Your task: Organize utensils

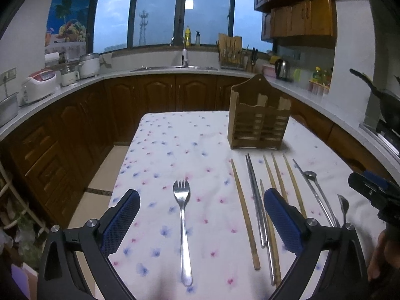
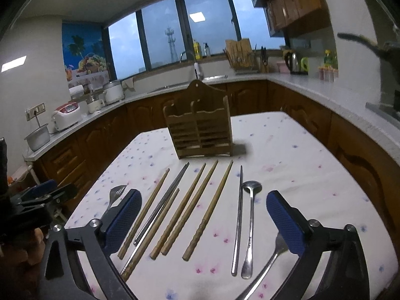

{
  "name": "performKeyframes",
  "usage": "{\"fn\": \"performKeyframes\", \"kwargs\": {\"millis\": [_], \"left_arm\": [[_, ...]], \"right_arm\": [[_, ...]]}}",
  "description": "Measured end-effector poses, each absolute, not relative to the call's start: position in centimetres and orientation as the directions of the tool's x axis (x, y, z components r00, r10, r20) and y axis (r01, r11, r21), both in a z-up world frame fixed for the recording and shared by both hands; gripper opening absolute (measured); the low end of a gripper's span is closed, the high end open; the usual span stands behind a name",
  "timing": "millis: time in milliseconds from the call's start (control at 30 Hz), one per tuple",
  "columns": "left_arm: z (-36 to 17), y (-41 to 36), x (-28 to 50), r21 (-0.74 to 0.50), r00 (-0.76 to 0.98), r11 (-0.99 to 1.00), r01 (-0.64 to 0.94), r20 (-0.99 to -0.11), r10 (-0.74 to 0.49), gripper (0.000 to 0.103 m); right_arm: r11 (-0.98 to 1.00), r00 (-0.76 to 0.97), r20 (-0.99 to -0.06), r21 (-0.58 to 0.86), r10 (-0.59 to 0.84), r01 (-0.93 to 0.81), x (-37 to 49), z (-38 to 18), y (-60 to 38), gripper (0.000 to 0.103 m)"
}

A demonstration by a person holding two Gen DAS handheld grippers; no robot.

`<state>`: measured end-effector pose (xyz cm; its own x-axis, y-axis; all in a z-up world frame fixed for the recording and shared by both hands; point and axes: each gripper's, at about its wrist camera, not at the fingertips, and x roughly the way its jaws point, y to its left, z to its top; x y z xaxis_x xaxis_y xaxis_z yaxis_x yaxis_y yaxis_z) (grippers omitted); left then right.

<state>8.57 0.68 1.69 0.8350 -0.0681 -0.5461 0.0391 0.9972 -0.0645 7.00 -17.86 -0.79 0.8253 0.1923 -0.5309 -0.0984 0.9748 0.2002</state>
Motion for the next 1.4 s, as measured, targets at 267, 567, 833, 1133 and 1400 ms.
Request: {"fn": "performKeyframes", "kwargs": {"millis": [267,567,833,1133,1400], "left_arm": [[1.6,0.0,13.8,-0.084,0.768,0.994,0.075,-0.63,-0.111,0.083],[0.9,-1.5,20.4,-0.08,0.678,0.987,0.137,-0.719,-0.152,0.073],[-0.3,-2.7,25.7,-0.083,0.615,0.983,0.162,-0.771,-0.166,0.066],[-3.7,-4.4,30.9,-0.081,0.532,0.978,0.192,-0.829,-0.173,0.049],[-5.4,-6.1,32.3,-0.024,0.515,0.974,0.225,-0.846,-0.14,0.025]], "right_arm": [[0.96,0.752,-0.613,0.265,0.243,-0.095,12.4,-2.0,-18.2,0.065],[0.941,0.66,-0.693,0.333,0.29,-0.065,19.1,-4.3,-18.6,0.048],[0.944,0.588,-0.754,0.326,0.292,-0.049,24.0,-6.6,-17.5,0.029],[0.961,0.532,-0.81,0.277,0.247,-0.026,27.6,-9.0,-17.0,0.021],[0.979,0.532,-0.823,0.196,0.197,-0.059,28.2,-9.7,-16.2,0.014]]}}
